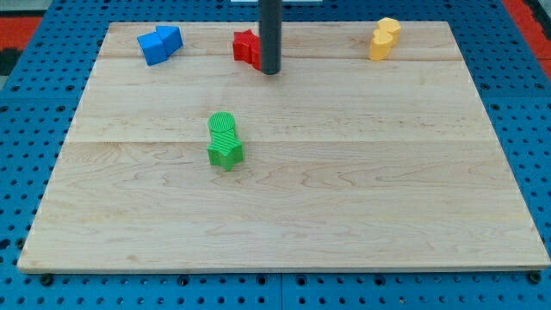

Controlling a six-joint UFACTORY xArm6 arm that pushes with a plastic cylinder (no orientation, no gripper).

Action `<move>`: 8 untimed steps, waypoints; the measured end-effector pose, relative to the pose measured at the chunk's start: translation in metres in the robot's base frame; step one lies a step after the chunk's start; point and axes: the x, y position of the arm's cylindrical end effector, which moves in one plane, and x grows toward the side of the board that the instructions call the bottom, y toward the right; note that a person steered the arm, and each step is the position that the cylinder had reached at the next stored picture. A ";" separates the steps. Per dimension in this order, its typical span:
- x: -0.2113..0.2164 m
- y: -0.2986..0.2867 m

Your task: Slightly push the red blocks to the right

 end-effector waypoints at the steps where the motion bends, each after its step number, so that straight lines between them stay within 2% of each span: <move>1: -0.011 -0.006; 2: -0.006 -0.050; 3: -0.037 -0.072; 4: -0.046 -0.061; 6: -0.039 -0.043; 8: -0.008 -0.043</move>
